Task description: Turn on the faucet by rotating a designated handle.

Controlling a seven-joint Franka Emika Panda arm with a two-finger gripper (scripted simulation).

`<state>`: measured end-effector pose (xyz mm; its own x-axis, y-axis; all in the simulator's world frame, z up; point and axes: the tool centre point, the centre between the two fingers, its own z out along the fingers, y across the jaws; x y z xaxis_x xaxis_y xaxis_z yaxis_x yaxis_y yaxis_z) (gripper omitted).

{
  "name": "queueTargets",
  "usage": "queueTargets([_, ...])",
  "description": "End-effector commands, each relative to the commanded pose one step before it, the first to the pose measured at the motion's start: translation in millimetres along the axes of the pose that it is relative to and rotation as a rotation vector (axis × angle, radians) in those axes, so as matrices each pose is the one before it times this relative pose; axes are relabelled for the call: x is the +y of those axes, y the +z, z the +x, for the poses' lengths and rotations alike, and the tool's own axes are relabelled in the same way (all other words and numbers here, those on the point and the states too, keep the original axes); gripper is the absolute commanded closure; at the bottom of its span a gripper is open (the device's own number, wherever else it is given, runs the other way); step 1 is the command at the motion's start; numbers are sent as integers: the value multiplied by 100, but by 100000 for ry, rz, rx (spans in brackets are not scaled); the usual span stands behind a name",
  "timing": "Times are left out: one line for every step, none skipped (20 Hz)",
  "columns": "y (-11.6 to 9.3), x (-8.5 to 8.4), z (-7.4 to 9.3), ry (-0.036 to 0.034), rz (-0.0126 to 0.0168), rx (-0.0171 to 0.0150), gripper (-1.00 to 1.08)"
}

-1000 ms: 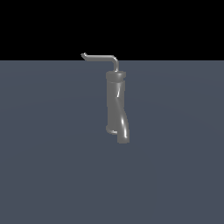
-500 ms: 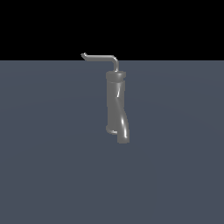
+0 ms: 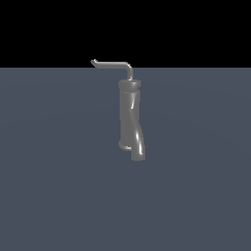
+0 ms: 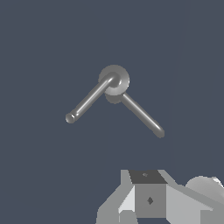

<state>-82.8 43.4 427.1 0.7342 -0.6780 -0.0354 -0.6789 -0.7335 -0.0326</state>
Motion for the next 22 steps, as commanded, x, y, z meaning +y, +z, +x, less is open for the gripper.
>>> queueTargets([797,-1023,755,6378,9,-53,108])
queueTargets([331,-415,267,2495,-30,2,108])
queueTargets([339,-420,254,2496,-36,13,108])
queueTargets([346,-424,241,2497,-41,24,108])
queueTargets([354,-428,228,2497,-46,35,108])
queueTargets([361,-431,215,2497,-50,46,108])
queueTargets([369,-435,200,2495,-54,58,108])
queueTargets([376,-436,187,2497,-57,70,108])
queueTargets([383,-439,173,2494,-59,82,108])
queueTargets([391,-440,160,2494,-61,94,108])
queueTargets([398,-441,146,2492,-62,107,108])
queueTargets([405,-442,131,2490,-62,119,108])
queueTargets([411,-441,118,2489,-62,132,108])
queueTargets([418,-441,103,2486,-61,145,108])
queueTargets([425,-440,90,2484,-59,157,108])
queueTargets([432,-438,75,2480,-57,170,108])
queueTargets([438,-436,62,2479,-54,182,108])
queueTargets([445,-433,48,2475,-50,195,108])
queueTargets([451,-430,35,2472,-46,207,108])
queueTargets([452,-422,20,2438,-40,217,108])
queueTargets([435,-397,7,2317,-33,217,108])
queueTargets([417,-372,-4,2188,-26,215,108])
